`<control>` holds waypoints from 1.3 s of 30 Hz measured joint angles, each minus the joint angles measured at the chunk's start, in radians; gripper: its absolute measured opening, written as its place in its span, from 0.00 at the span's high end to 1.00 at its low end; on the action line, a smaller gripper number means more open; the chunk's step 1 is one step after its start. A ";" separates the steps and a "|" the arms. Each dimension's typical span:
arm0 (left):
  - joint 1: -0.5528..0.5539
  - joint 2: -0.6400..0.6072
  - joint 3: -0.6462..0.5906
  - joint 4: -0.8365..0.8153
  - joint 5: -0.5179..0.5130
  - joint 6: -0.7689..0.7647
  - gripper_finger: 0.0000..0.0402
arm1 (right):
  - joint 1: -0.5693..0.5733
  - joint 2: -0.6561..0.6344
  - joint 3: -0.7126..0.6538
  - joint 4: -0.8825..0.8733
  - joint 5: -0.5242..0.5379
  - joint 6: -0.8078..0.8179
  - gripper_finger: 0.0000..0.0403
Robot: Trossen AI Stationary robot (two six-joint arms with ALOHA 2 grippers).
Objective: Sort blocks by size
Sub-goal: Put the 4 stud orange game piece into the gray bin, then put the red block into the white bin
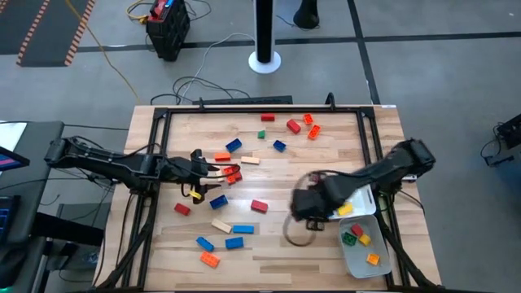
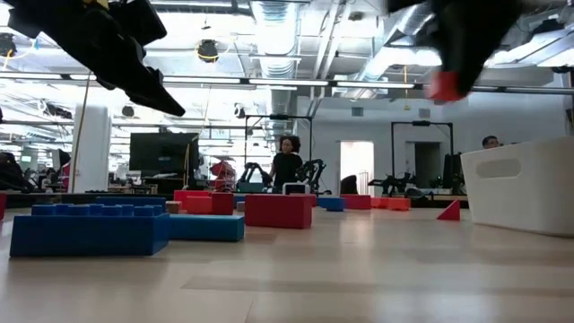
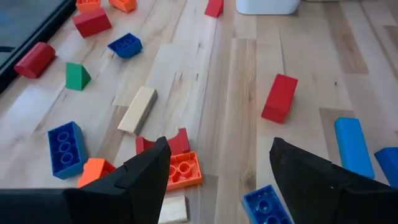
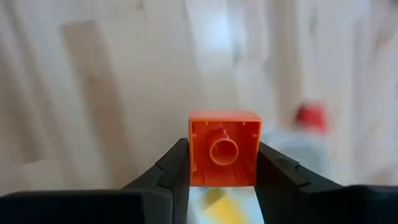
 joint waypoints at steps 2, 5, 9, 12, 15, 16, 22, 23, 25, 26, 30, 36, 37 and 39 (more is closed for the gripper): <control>0.000 0.001 0.000 -0.002 0.000 0.003 0.34 | 0.060 -0.049 -0.034 -0.011 -0.048 0.153 0.61; 0.000 0.012 0.000 0.000 0.000 0.008 0.34 | 0.164 -0.107 -0.084 -0.023 -0.128 0.424 0.61; 0.000 0.017 0.000 0.004 0.000 0.016 0.34 | 0.321 -0.156 -0.148 -0.026 -0.162 0.732 0.61; 0.000 0.017 0.000 0.018 0.000 0.015 0.34 | 0.416 -0.156 -0.212 -0.019 -0.162 0.913 0.61; 0.000 0.017 0.000 0.036 0.024 0.016 0.34 | 0.476 -0.144 -0.280 -0.013 -0.162 1.045 0.61; 0.000 0.019 0.000 0.040 0.031 0.015 0.34 | 0.491 -0.137 -0.304 -0.007 -0.164 1.098 0.61; -0.017 0.024 0.000 0.055 0.057 0.023 0.34 | 0.491 -0.143 -0.311 0.007 -0.272 1.208 0.26; -0.019 0.024 0.000 0.055 0.058 0.031 0.34 | 0.475 -0.148 -0.292 0.006 -0.270 1.203 0.20; -0.021 0.024 0.000 0.059 0.058 0.041 0.34 | 0.429 -0.155 -0.239 0.010 -0.234 1.160 0.13; -0.021 0.024 0.000 0.067 0.058 0.045 0.34 | 0.402 -0.154 -0.213 0.013 -0.199 1.118 0.10; -0.021 0.024 0.000 0.095 0.054 0.051 0.34 | 0.263 -0.124 -0.135 0.052 -0.023 0.832 0.10; -0.021 0.024 0.000 0.101 0.051 0.054 0.34 | 0.015 -0.003 -0.128 0.356 0.138 0.318 0.15; -0.021 0.024 0.000 0.101 0.047 0.054 0.34 | -0.017 0.026 -0.128 0.437 0.139 0.230 0.16; -0.027 0.023 0.000 0.095 0.028 0.053 0.34 | -0.067 0.089 -0.128 0.589 0.124 0.073 0.17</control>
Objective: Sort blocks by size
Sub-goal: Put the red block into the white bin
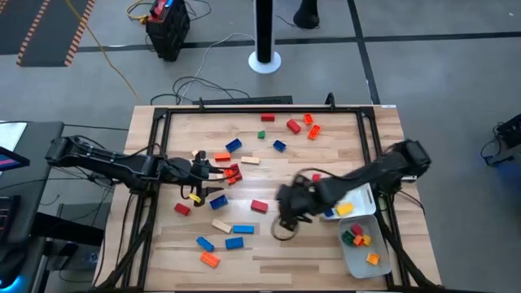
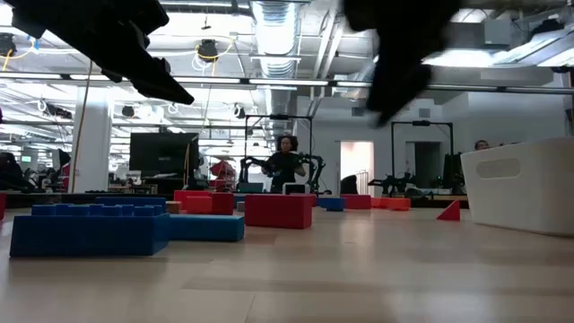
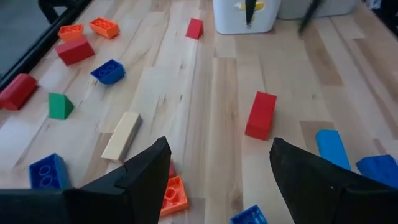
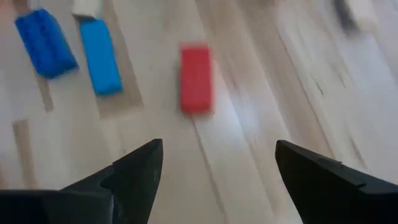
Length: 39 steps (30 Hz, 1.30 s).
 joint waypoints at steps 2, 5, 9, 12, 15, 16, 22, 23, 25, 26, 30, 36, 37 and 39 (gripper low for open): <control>-0.008 -0.007 0.000 -0.015 -0.018 -0.005 0.34 | -0.035 0.052 0.000 0.103 -0.016 -0.116 0.17; -0.020 -0.025 0.000 -0.047 -0.044 -0.014 0.34 | -0.075 0.109 0.000 0.147 -0.021 -0.203 0.17; -0.024 -0.046 0.000 -0.094 -0.063 -0.037 0.34 | -0.107 0.166 -0.001 0.216 -0.021 -0.274 0.17; -0.024 -0.050 0.000 -0.110 -0.069 -0.049 0.34 | -0.105 0.201 -0.001 0.305 -0.035 -0.331 0.17; -0.024 -0.050 0.000 -0.118 -0.072 -0.061 0.34 | -0.101 0.222 0.000 0.369 -0.060 -0.344 0.17; -0.024 -0.050 0.000 -0.118 -0.073 -0.064 0.34 | -0.100 0.224 0.000 0.372 -0.062 -0.345 0.17; -0.024 -0.050 0.000 -0.110 -0.075 -0.074 0.34 | -0.081 0.283 -0.001 0.409 -0.060 -0.360 0.19; -0.024 -0.050 0.000 -0.105 -0.078 -0.074 0.34 | -0.078 0.300 0.000 0.419 -0.061 -0.360 0.21; -0.024 -0.050 0.000 -0.100 -0.090 -0.074 0.34 | -0.072 0.321 0.002 0.423 -0.060 -0.358 0.25; -0.024 -0.050 0.000 -0.097 -0.093 -0.074 0.34 | -0.068 0.324 0.002 0.423 -0.057 -0.357 0.28; -0.024 -0.050 0.000 -0.098 -0.095 -0.074 0.34 | -0.061 0.320 0.001 0.421 -0.054 -0.356 0.44; -0.024 -0.050 0.000 -0.096 -0.096 -0.074 0.34 | -0.074 0.253 -0.003 0.254 -0.047 -0.351 0.62; -0.024 -0.050 0.000 -0.098 -0.096 -0.074 0.34 | -0.078 0.225 -0.003 0.205 -0.046 -0.344 0.62; -0.024 -0.050 0.000 -0.099 -0.095 -0.074 0.34 | -0.081 0.144 -0.003 0.102 -0.035 -0.319 0.62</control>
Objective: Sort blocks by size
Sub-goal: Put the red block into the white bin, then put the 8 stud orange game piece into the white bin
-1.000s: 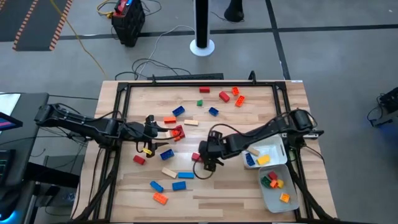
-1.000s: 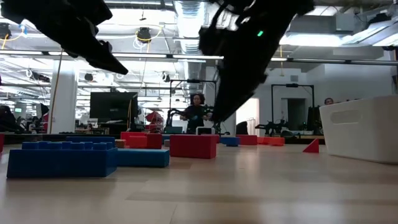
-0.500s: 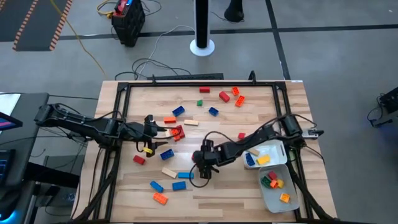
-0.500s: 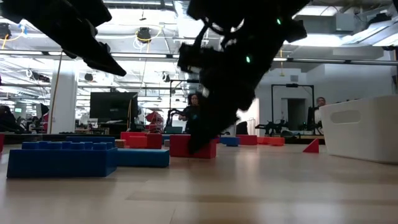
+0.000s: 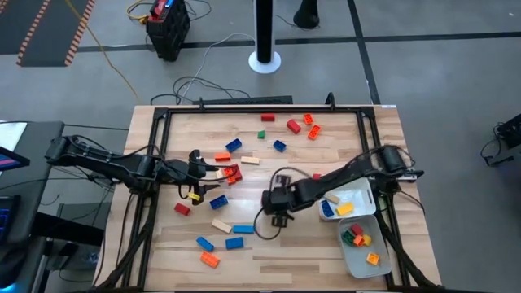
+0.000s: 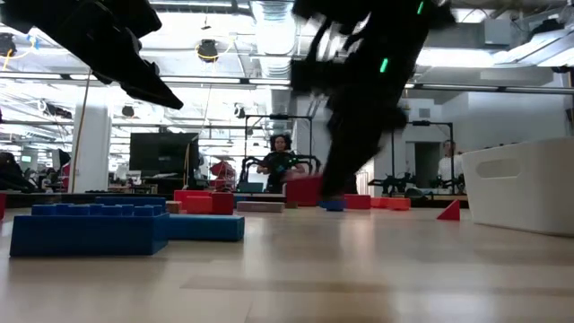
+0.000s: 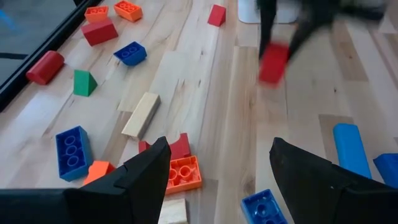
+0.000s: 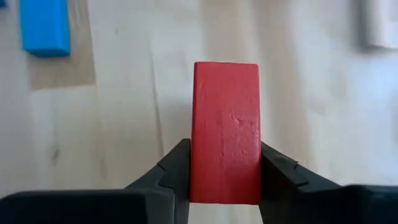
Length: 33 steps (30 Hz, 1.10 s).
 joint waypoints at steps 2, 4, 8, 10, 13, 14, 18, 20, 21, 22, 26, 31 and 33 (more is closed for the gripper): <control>0.000 0.000 0.000 -0.005 0.000 0.004 0.34 | 0.010 -0.095 0.001 -0.117 0.027 0.035 0.62; 0.000 0.000 0.000 -0.009 0.000 0.010 0.34 | 0.030 -0.193 0.002 -0.254 0.035 0.091 0.62; 0.000 0.000 0.000 -0.025 0.000 0.011 0.34 | 0.092 -0.370 0.002 -0.547 0.035 0.333 0.62; 0.000 0.000 0.000 -0.029 0.000 0.011 0.34 | 0.137 -0.439 -0.012 -0.669 0.035 0.478 0.62; 0.000 0.000 0.000 -0.029 0.000 0.011 0.34 | 0.212 -0.516 -0.069 -0.751 0.030 0.659 0.62; 0.000 0.000 0.000 -0.029 0.000 0.012 0.34 | 0.234 -0.538 -0.097 -0.753 0.020 0.708 0.62; 0.000 0.027 0.000 -0.007 -0.002 0.036 0.34 | 0.301 -0.587 -0.219 -0.720 -0.004 0.866 0.62; 0.006 0.060 -0.004 0.032 -0.013 0.038 0.34 | 0.309 -0.597 -0.282 -0.672 -0.001 0.911 0.62; 0.013 0.084 -0.005 0.046 -0.016 0.042 0.34 | 0.309 -0.597 -0.305 -0.648 -0.006 0.925 0.62; 0.024 0.107 -0.005 0.050 -0.017 0.042 0.34 | 0.305 -0.599 -0.320 -0.636 -0.027 0.937 0.58; 0.075 0.176 -0.002 0.049 -0.018 0.054 0.34 | 0.276 -0.604 -0.282 -0.662 -0.097 0.951 0.26; 0.162 0.276 0.078 -0.005 0.070 0.107 0.34 | 0.233 -0.597 -0.170 -0.660 0.046 0.810 0.03; 0.204 0.334 0.115 -0.021 0.100 0.114 0.34 | 0.212 -0.593 -0.157 -0.617 0.150 0.731 0.03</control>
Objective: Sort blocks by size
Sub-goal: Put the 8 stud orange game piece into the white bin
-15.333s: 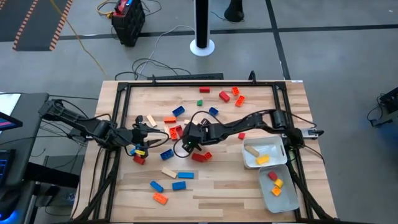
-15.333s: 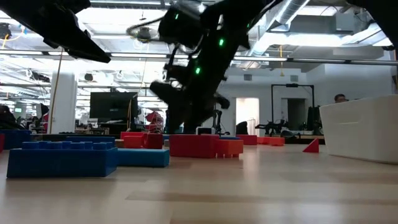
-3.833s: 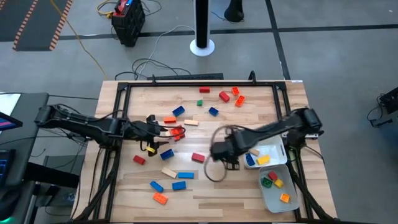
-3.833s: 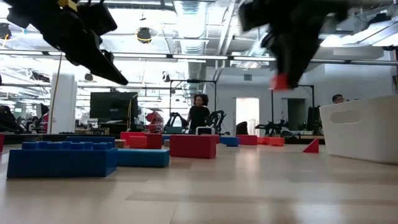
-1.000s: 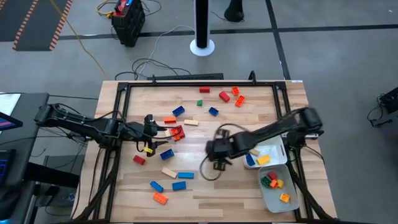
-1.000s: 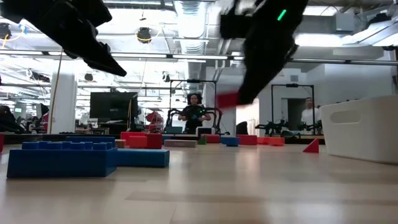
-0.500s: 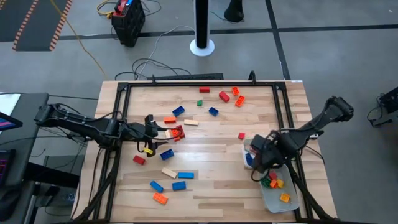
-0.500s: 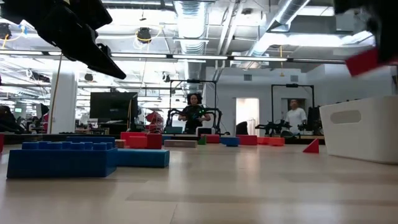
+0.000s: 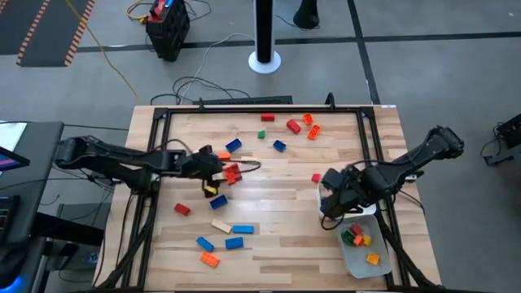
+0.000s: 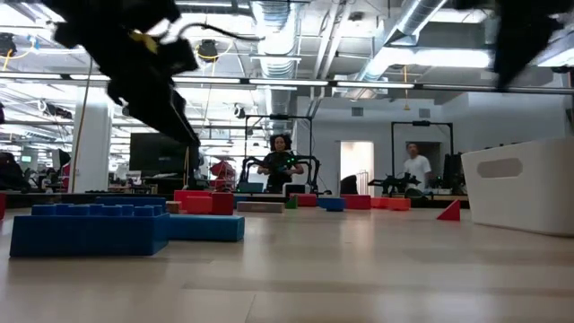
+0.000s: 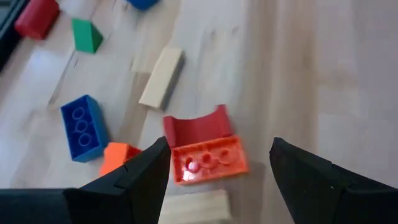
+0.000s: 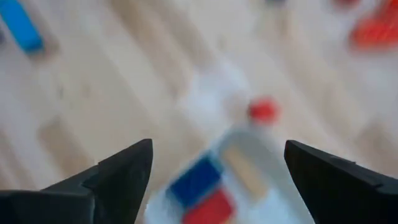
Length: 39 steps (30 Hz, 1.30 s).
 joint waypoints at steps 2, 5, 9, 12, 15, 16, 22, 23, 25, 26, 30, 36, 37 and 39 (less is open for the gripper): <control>0.038 0.061 0.028 -0.003 0.024 0.025 0.34 | -0.031 0.001 -0.012 0.084 0.107 -0.089 0.04; 0.091 0.149 0.082 -0.052 0.016 0.066 0.34 | -0.076 0.023 -0.051 0.239 0.226 -0.226 0.08; 0.180 0.236 0.151 -0.116 -0.009 0.100 0.34 | -0.136 0.078 -0.099 0.440 0.247 -0.401 0.13; 0.231 0.282 0.193 -0.158 0.001 0.128 0.34 | -0.157 0.132 -0.116 0.555 0.236 -0.500 0.16; 0.276 0.311 0.203 -0.181 0.013 0.157 0.34 | -0.168 0.180 -0.124 0.646 0.231 -0.560 0.18; 0.293 0.320 0.203 -0.181 0.027 0.165 0.34 | -0.169 0.194 -0.126 0.670 0.229 -0.573 0.19; 0.377 0.391 0.204 -0.190 0.071 0.193 0.34 | -0.169 0.246 -0.131 0.716 0.227 -0.596 0.24; 0.388 0.402 0.204 -0.189 0.079 0.199 0.35 | -0.167 0.246 -0.131 0.718 0.227 -0.596 0.25; 0.404 0.427 0.204 -0.188 0.112 0.205 0.38 | -0.160 0.246 -0.131 0.719 0.223 -0.596 0.26; 0.410 0.442 0.204 -0.189 0.136 0.205 0.40 | -0.157 0.244 -0.131 0.720 0.221 -0.596 0.27; 0.417 0.469 0.208 -0.189 0.188 0.210 0.57 | -0.143 0.231 -0.131 0.720 0.218 -0.591 0.28; 0.415 0.445 0.204 -0.188 0.179 0.216 0.80 | -0.131 0.227 -0.131 0.705 0.218 -0.585 0.28; 0.415 0.431 0.202 -0.195 0.178 0.218 0.80 | -0.126 0.223 -0.131 0.686 0.219 -0.578 0.28; 0.414 0.386 0.201 -0.213 0.176 0.220 0.80 | -0.119 0.216 -0.131 0.640 0.229 -0.553 0.28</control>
